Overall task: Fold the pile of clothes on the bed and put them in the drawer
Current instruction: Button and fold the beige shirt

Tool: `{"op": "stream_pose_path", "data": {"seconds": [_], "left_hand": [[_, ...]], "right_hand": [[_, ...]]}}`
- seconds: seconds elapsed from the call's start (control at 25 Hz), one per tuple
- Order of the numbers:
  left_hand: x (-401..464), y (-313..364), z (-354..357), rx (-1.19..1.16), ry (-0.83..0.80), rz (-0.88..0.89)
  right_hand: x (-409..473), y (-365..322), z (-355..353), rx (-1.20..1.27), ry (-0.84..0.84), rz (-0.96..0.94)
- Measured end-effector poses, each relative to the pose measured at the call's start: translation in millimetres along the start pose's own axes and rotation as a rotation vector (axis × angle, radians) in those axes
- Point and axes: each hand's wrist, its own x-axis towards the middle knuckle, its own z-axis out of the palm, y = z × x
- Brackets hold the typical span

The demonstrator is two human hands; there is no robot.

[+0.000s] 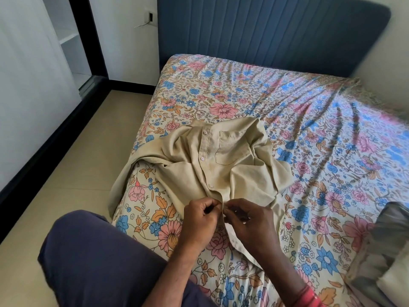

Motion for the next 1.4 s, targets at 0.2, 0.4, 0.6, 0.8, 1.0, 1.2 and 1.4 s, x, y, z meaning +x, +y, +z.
{"op": "stream_pose_path", "data": {"seconds": [0.2, 0.4, 0.6, 0.8, 1.0, 1.2, 1.4], "left_hand": [[-1, -2, 2, 0.081, -0.030, 0.070], [-1, -3, 1, 0.060, -0.038, 0.082], [0, 0, 4, -0.010, -0.050, 0.034], [3, -6, 3, -0.072, -0.072, -0.049], [7, -8, 0, -0.248, 0.127, -0.116], [15, -2, -6, -0.116, 0.307, 0.113], [3, -9, -19, 0.158, 0.175, 0.344]], "right_hand": [[3, 6, -1, -0.176, -0.019, -0.193], [10, 3, -2, -0.120, -0.017, -0.210], [12, 4, 6, 0.178, 0.036, 0.083], [12, 4, 6, 0.453, -0.043, 0.192], [6, 8, 4, 0.217, 0.009, 0.052], [-6, 16, 4, -0.149, -0.048, -0.010], [6, 20, 5, -0.153, 0.047, -0.005]]}}
